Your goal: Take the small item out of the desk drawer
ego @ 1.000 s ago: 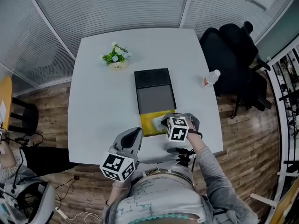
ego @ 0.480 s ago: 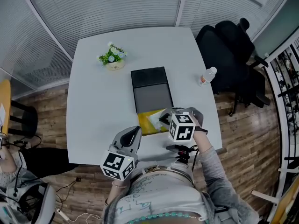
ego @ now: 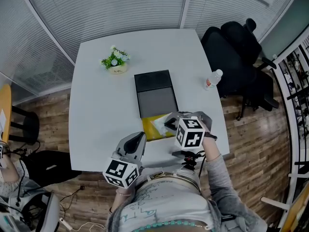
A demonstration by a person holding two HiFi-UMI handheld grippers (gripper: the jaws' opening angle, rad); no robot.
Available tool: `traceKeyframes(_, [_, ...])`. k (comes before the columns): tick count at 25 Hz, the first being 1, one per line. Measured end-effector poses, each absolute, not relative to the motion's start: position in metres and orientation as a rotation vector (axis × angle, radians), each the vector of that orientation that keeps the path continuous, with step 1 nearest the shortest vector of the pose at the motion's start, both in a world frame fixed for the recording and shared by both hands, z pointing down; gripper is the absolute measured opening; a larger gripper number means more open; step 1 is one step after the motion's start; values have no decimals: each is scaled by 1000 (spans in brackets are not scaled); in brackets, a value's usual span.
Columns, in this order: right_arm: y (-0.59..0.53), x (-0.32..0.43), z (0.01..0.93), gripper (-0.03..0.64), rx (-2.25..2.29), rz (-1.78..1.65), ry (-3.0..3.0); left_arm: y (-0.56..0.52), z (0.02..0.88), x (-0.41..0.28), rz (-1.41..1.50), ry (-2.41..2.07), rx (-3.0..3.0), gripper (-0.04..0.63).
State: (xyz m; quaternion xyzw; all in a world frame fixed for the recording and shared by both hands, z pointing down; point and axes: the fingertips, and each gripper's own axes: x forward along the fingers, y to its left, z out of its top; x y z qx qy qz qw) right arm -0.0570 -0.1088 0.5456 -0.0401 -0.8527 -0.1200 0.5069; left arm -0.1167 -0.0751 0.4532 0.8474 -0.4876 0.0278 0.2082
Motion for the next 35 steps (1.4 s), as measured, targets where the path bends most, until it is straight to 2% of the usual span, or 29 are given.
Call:
traceKeyframes(21, [-97,-52,530,3,-132,-321,-2101,-67,449,-90,79,-1288,2367,-3])
traceKeyframes(35, [-127,21,537,3,3,-261,-2069,-75,453,-58,98,-1249,2378,-3])
